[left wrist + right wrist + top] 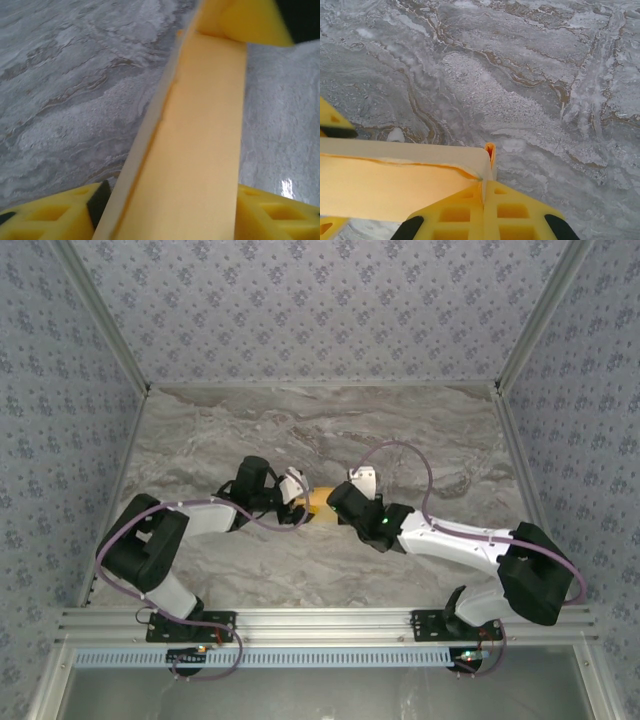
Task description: Fold the paper box
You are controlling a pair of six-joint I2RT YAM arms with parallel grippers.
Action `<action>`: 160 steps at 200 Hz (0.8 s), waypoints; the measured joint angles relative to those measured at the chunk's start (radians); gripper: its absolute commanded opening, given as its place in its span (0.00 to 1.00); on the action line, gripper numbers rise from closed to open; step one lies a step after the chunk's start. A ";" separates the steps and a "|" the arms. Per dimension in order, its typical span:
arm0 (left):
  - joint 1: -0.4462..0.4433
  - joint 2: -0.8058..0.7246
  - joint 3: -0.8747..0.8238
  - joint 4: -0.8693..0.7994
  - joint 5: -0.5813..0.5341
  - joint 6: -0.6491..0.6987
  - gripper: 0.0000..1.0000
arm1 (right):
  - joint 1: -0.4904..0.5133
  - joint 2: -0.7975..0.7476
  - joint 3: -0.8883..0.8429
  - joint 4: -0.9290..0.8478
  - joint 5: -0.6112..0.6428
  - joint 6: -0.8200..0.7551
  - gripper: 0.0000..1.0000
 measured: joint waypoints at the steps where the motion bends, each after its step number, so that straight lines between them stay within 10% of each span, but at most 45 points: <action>1: 0.000 0.000 0.000 0.003 -0.001 -0.005 0.68 | 0.001 0.000 0.000 0.000 0.002 0.001 0.00; 103: 0.039 -0.296 -0.114 0.056 -0.131 -0.272 0.75 | 0.009 0.021 0.019 -0.005 0.001 0.023 0.00; 160: 0.026 -0.194 -0.158 0.074 -0.104 -0.211 0.73 | -0.027 0.025 0.046 -0.022 -0.082 0.003 0.00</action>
